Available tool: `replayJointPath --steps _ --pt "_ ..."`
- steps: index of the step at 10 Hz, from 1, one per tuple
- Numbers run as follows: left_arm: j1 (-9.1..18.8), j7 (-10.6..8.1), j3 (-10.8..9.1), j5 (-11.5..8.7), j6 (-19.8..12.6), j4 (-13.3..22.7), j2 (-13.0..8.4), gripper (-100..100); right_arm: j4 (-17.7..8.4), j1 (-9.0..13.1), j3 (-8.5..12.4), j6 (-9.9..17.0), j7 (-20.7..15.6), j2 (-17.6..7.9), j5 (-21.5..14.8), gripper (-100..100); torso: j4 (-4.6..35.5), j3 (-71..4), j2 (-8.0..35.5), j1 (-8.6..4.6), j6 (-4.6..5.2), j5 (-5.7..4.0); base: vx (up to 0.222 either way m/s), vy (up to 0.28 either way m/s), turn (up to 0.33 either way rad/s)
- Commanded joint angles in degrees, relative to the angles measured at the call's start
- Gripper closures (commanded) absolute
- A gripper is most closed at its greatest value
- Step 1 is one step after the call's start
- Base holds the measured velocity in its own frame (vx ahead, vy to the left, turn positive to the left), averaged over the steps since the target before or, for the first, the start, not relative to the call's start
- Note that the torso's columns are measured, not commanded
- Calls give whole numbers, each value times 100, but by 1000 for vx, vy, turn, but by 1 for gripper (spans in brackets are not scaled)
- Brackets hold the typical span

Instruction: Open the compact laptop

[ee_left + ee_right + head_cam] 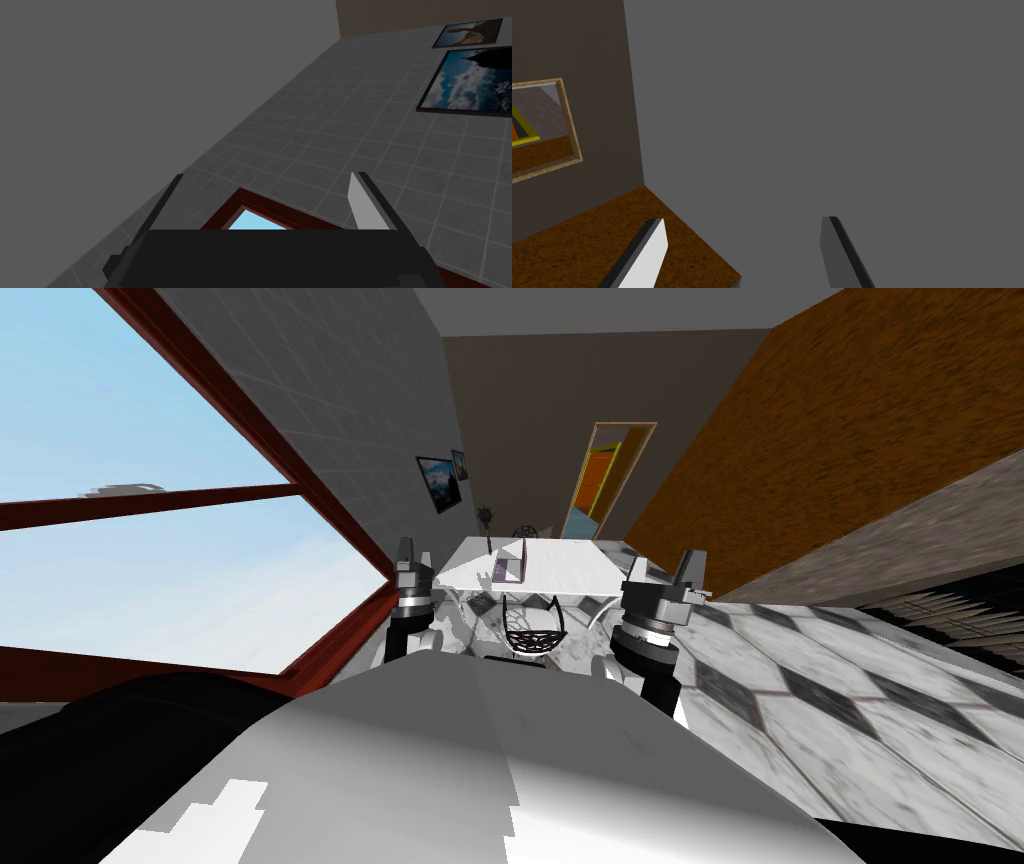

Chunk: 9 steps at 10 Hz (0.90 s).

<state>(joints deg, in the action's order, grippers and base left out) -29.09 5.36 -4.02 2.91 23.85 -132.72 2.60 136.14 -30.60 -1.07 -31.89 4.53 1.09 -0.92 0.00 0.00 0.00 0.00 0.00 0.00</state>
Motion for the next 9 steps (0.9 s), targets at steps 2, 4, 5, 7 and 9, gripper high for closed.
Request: replayJointPath --steps 2,4,5,7,9 --pt "0 0 0 0 0 0 0 0 0 0 0 0 0 0 0 0 600 -1200 597 0 0 0 0 0 0" --pt "0 0 0 0 0 -1 0 0 1 0 0 0 0 0 0 0 1424 -2850 1422 0 0 0 0 0 0" --pt "0 0 0 0 0 -1 0 0 1 0 0 0 0 0 0 0 1846 -3692 1845 0 0 0 0 0 0" --pt "0 0 0 0 1 -1 0 0 2 0 0 0 0 0 0 0 2691 -5381 2693 0 0 0 0 0 0" --pt "0 0 0 0 1 -2 0 0 2 0 0 -1 0 0 0 0 3537 -7073 3539 0 0 0 0 0 0"
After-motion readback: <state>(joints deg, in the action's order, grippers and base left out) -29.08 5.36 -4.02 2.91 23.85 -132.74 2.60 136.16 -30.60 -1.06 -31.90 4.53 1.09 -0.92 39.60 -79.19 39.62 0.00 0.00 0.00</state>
